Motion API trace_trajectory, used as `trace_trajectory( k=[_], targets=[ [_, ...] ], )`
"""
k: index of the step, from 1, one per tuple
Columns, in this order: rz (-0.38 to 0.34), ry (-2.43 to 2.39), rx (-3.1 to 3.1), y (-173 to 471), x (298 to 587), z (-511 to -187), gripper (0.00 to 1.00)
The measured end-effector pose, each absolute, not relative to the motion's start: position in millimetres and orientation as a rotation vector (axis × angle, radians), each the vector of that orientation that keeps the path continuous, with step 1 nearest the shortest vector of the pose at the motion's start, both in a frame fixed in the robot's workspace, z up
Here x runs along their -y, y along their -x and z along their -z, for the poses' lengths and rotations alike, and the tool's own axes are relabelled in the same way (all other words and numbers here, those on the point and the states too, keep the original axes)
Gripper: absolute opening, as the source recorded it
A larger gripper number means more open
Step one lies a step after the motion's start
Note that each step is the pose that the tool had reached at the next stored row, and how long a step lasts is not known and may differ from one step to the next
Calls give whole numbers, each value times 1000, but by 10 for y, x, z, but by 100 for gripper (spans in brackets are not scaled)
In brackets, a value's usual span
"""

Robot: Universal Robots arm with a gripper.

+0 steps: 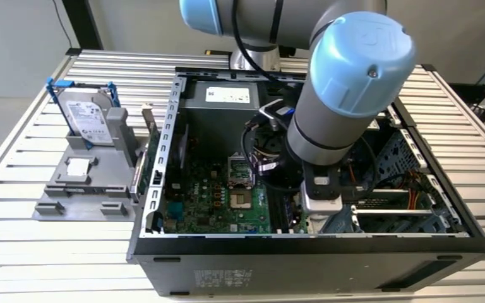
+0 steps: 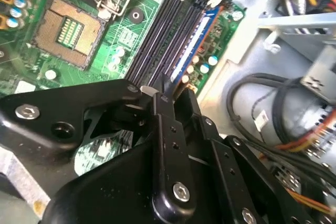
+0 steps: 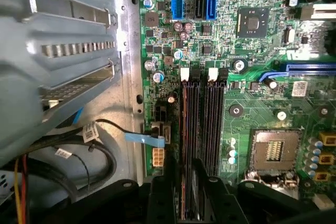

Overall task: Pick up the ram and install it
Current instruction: 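Press down the ram until it locks into place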

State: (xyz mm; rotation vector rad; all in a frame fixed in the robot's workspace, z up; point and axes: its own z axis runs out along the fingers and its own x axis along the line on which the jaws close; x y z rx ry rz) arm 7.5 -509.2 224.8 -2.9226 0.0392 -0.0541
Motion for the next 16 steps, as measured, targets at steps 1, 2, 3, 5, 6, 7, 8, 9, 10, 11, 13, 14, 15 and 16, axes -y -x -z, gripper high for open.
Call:
trace_trajectory(
  k=[1, 2, 3, 5, 6, 7, 8, 9, 10, 11, 13, 14, 15, 16],
  targets=[
    [54, 2923, -39, -75, 5092, -2296, 100],
    [54, 2923, -39, -75, 5092, -2341, 100],
    [54, 2923, -40, -75, 5092, -2385, 100],
    [54, 2922, -40, -75, 5092, -2452, 100],
    [54, 2921, -40, -75, 5092, -2459, 100],
    [54, 2920, -40, -75, 5092, -2459, 100],
    [54, 2920, -40, -75, 5091, -2460, 100],
    [54, 2919, -40, -75, 5091, -2460, 100],
    [54, 2919, -40, -75, 5092, -2462, 0],
    [54, 2919, -40, -75, 5092, -2463, 0],
    [54, 2919, -40, -75, 5092, -2464, 0],
    [54, 2918, -40, -75, 5092, -2464, 0],
    [54, 2918, -40, -75, 5092, -2465, 0],
    [54, 2918, -40, -75, 5092, -2465, 0]
  ],
)
